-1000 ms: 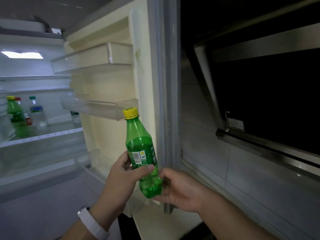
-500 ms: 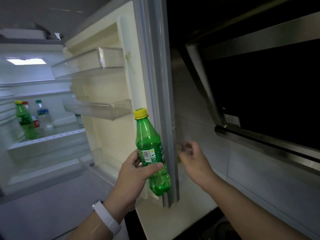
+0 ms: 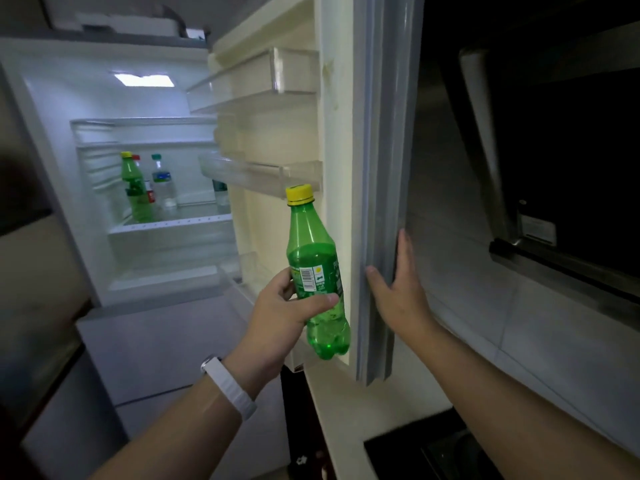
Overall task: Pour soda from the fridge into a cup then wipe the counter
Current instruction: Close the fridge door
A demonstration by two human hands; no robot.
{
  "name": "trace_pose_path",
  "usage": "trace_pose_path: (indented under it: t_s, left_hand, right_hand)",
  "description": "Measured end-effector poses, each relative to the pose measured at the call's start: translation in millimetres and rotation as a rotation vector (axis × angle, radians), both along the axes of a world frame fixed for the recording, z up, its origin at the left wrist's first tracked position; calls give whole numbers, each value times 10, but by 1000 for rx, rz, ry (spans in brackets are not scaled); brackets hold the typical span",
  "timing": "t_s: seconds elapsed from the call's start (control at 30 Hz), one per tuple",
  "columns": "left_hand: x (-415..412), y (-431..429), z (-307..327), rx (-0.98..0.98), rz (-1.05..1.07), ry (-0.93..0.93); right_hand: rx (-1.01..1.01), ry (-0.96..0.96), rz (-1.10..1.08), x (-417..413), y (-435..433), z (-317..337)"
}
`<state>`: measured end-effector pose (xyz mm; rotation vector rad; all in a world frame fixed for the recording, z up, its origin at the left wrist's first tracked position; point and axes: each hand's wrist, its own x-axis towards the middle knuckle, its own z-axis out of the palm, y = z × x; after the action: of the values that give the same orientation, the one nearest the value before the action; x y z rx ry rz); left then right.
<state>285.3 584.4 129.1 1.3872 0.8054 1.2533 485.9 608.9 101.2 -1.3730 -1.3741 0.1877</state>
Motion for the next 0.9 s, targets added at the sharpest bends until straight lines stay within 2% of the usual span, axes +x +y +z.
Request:
trace_pose_path:
  t_s: [0.2, 0.37, 0.63, 0.9]
  left_hand:
    - [-415, -37, -35, -27, 55, 5]
    - [-833, -10, -33, -18, 102, 18]
    - [-1615, 92, 36, -1, 111, 22]
    - [-2475, 236, 51, 23, 159, 24]
  right_hand:
    - [97, -174, -16, -240, -106, -164]
    - [215, -145, 0, -504, -107, -152]
    - [348, -305, 29, -1201, 0, -191]
    - [491, -289, 130, -2178, 122, -313]
